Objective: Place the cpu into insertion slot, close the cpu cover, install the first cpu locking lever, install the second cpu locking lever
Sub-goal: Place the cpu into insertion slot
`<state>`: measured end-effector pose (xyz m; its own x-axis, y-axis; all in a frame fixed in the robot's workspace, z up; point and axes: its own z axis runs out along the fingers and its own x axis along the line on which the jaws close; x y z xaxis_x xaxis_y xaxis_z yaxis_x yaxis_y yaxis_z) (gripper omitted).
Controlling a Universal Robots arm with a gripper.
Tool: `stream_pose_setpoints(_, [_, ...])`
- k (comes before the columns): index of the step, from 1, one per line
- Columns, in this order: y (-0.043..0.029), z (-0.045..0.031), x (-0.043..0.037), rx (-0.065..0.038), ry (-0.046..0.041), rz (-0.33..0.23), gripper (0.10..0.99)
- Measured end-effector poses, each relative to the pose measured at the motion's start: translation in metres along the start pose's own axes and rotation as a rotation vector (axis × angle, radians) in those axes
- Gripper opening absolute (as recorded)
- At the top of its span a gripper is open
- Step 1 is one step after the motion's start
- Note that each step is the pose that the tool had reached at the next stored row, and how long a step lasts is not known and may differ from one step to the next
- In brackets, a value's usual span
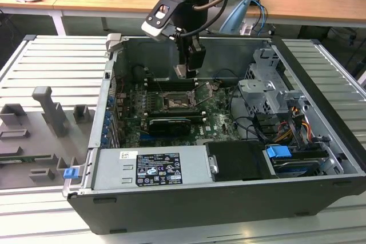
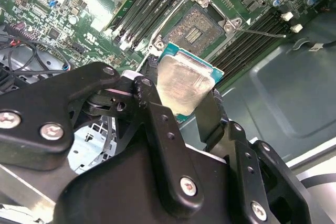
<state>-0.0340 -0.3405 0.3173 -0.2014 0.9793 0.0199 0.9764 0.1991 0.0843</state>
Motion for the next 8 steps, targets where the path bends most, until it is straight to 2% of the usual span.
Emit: stream_pose_setpoints(8, [-0.0005,0.0061,-0.0001,0.000,0.0000,0.000,0.529])
